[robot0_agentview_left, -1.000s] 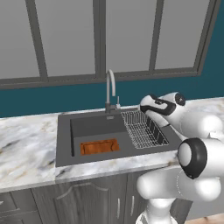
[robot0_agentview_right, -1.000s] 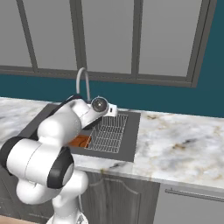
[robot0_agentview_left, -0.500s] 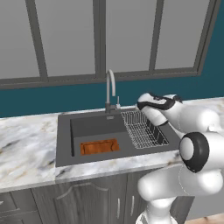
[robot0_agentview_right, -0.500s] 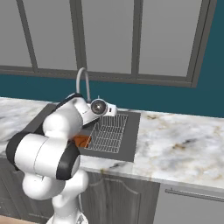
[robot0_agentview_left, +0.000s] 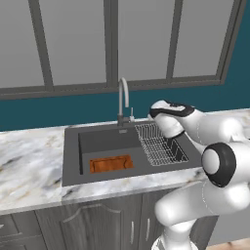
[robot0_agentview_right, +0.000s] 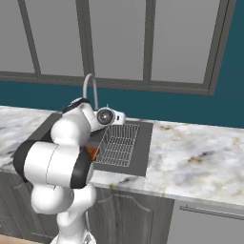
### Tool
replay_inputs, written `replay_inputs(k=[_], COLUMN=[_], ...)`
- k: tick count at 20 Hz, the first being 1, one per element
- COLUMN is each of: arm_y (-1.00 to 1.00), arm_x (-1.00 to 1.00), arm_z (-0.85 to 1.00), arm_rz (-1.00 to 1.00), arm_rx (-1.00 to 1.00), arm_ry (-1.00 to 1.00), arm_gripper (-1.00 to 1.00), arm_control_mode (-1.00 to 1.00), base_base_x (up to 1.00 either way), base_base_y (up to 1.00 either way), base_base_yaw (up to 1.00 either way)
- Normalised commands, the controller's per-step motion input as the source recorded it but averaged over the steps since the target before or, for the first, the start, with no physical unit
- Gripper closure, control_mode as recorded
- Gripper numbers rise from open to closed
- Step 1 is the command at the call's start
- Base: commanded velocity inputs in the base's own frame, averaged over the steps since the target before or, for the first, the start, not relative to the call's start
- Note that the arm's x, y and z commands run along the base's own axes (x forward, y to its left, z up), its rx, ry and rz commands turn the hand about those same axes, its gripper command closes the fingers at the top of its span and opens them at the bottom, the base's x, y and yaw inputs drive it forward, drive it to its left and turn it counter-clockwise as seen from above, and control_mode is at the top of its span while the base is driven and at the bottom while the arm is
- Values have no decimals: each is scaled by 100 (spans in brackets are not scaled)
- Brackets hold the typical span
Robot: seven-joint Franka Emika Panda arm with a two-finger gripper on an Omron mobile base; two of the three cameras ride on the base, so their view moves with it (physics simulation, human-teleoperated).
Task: Turn on the sink faucet with hot water and rinse the cutting board for ten seconds, then turn off the faucet. Push the cutting board to reach the water if necessary.
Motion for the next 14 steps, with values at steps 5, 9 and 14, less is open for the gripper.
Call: replay_inputs(k=[5,9,14], arm_y=[22,14,6], arm_x=[9,2,7], arm_z=[0,0,0], arm_rz=[0,0,0], arm_rx=[0,0,0], arm_ry=[-4,-3,-2], arm_gripper=[-100,-100,-100], arm_control_mode=[-100,-100,-100], base_base_x=[0,0,0], base_base_y=[0,0,0], base_base_yaw=[0,0,0])
